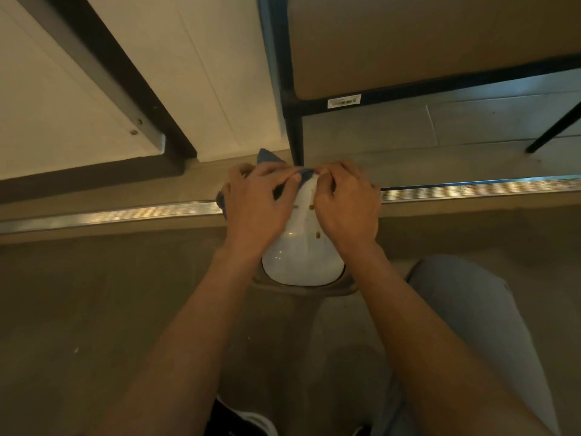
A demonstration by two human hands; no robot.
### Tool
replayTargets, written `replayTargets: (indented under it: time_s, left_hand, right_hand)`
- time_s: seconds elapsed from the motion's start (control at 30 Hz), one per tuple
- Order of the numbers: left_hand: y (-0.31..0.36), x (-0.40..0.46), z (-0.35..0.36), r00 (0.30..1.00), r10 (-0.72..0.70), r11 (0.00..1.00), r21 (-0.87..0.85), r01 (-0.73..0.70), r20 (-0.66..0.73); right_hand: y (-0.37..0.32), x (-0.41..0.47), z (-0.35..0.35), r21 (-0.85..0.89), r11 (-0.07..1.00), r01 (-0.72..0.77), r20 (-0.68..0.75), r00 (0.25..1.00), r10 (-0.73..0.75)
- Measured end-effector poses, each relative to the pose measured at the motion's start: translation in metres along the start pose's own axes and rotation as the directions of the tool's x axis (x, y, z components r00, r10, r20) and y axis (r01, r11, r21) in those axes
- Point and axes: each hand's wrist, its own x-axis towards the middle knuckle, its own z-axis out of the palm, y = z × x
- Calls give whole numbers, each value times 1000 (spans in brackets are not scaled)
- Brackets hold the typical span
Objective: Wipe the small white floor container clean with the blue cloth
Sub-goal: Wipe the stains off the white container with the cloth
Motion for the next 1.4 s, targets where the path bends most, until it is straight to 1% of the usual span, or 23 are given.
replayTargets:
  time_s: [0.1,0.17,0.2,0.27,0.33,0.4,0.5,0.53,0.57,0.6,0.67,0.73,0.77,0.8,0.87,0.93,1.0,1.03,1.07,1.13,1.2,1.33,1.4]
  left_hand:
    - [-16,-37,-6,985,127,992,21,-126,-118]
    - [-24,-48,-16,979,154,986,-42,-161,-132]
    - [-24,-46,-20,988,113,987,-105,-124,-105]
    - [-22,-28,-18,999,-8,980,-200,2,-31]
    - [-20,-5,-12,998,-63,963,-262,66,19]
    - [-15,0,-3,999,-37,968,-246,41,19]
    - [-12,-24,-2,998,33,990,-136,-40,-50]
    - [-14,-30,-6,996,48,990,-127,-57,-72]
    - [-16,-31,-10,997,52,989,-135,-60,-64]
    - [-16,-25,-14,999,24,987,-159,-28,-23]
    - [-10,0,-18,989,-95,965,-233,119,112]
    - [2,24,-19,944,-210,930,-247,274,254]
    - [8,29,-18,937,-209,935,-225,275,278]
    - [10,31,-16,948,-169,955,-192,225,270]
    - [7,24,-11,976,-64,989,-114,89,209]
    - [-1,5,-8,990,61,997,-54,-55,123]
    - [-10,-14,-11,988,145,989,-31,-144,44]
    - [-13,-22,-15,989,144,989,-45,-142,27]
    - [-14,-27,-18,995,101,992,-77,-99,26]
    - [-9,-25,-23,997,-55,984,-166,62,49]
    - [2,-15,-21,989,-142,967,-207,149,49]
    - [9,-13,-7,989,-142,980,-134,146,38]
    - [4,-21,-3,990,-140,981,-136,141,18]
  right_hand:
    - [0,-2,1,13,1000,20,9,1000,-20]
    - [1,-3,2,34,999,20,8,1000,-20]
    - [2,-3,2,40,999,17,4,1000,-17]
    - [3,-2,4,53,999,14,-13,1000,-13]
    - [2,-2,4,55,998,15,-26,1000,-14]
    - [2,-1,4,43,999,14,-35,999,-12]
    - [2,-1,4,28,1000,15,-43,999,-14]
    - [1,-2,4,24,1000,15,-42,999,-14]
    - [1,-2,4,23,1000,15,-38,999,-14]
    - [1,-2,5,26,1000,14,-35,999,-13]
    - [1,-2,4,40,999,14,-39,999,-12]
    - [1,-2,3,34,999,7,-30,1000,-6]
    - [1,-2,2,17,1000,3,-21,1000,-2]
    - [0,-2,1,-5,1000,-1,-10,1000,1]
    - [-1,-2,0,-36,999,-12,10,1000,12]
    - [-1,-3,0,-45,999,-13,30,999,14]
    - [0,-3,0,-43,999,-8,56,998,10]
    - [1,-3,0,-39,999,-5,64,998,7]
    - [1,-3,0,-34,999,-3,67,998,6]
    - [0,-3,-1,-28,1000,-2,64,998,3]
    - [0,-2,-1,-11,1000,-5,60,998,5]
    - [3,0,-3,-7,1000,-11,75,997,11]
    - [1,-2,-2,-30,1000,-3,98,995,6]
